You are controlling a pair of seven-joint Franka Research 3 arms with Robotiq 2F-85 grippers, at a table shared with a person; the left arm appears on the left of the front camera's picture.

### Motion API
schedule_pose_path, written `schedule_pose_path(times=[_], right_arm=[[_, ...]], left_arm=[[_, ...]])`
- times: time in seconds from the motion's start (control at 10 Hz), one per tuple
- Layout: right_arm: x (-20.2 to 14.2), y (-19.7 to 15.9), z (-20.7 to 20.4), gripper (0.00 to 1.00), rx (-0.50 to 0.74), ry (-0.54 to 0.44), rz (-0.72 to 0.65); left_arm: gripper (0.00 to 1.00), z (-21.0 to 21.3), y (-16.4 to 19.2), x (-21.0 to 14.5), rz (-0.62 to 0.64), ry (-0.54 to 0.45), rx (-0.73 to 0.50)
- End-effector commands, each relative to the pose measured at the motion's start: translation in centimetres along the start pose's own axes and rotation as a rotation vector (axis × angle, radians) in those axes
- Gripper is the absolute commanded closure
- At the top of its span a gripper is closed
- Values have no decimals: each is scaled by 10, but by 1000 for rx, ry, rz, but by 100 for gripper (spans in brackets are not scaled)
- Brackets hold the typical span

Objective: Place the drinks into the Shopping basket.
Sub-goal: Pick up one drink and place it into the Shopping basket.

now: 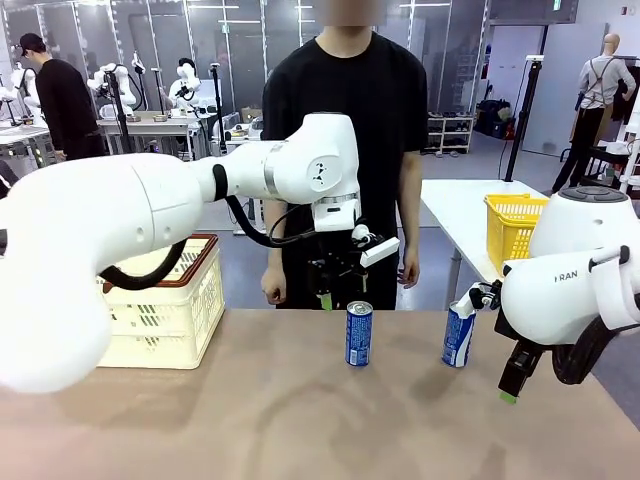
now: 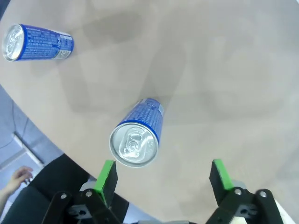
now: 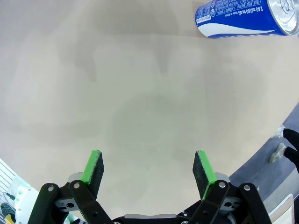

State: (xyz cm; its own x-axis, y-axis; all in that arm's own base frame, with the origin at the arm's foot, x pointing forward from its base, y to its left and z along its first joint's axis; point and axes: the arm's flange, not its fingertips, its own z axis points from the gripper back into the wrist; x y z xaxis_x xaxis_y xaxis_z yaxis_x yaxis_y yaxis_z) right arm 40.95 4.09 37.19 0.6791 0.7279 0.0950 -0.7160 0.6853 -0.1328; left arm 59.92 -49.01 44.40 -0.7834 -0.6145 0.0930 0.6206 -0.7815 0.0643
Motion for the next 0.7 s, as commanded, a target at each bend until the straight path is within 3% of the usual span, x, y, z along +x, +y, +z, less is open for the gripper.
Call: schedule_pose_path(times=[0.0, 0.6], right_arm=[[-1, 0, 1, 4, -1, 3, -1], [-1, 0, 1, 4, -1, 3, -1]], left_arm=[[0, 14, 57, -15, -37, 10, 21], [0, -7, 82, -14, -71, -5, -14]])
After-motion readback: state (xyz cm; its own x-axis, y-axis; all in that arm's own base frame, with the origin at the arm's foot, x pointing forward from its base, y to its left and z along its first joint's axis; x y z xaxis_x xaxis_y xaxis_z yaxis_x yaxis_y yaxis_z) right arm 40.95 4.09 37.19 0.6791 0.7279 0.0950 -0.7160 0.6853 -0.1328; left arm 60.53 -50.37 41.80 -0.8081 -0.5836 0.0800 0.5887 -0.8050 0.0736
